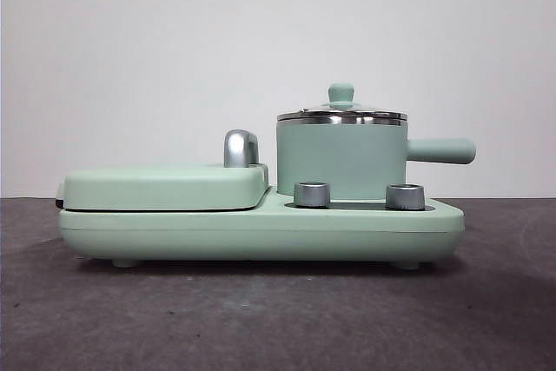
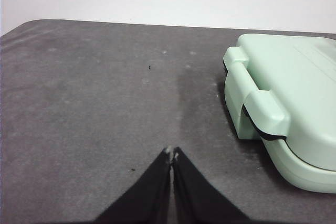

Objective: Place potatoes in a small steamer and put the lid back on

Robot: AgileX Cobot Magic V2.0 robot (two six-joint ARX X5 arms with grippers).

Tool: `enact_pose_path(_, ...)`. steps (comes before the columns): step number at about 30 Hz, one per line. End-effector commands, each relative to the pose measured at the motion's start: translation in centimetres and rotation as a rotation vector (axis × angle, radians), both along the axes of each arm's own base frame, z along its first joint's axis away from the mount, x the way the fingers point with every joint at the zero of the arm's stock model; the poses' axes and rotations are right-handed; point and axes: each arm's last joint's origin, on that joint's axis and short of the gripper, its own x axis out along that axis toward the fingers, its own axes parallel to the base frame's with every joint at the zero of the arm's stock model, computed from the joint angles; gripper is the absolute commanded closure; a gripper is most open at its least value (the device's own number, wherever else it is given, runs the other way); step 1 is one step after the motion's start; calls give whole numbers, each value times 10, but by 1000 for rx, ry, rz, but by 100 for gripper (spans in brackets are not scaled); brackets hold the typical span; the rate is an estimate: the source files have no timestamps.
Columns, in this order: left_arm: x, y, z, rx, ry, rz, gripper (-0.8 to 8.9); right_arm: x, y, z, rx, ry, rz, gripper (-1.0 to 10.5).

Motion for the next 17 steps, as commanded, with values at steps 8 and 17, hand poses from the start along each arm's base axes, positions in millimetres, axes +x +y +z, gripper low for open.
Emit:
enact_pose_path(8,1,0,-7,-4,24,3,807,0,4,1,-14,-25,39,930)
enact_pose_path(17,1,0,-7,-4,24,3,807,1,4,4,-14,-57,39,930)
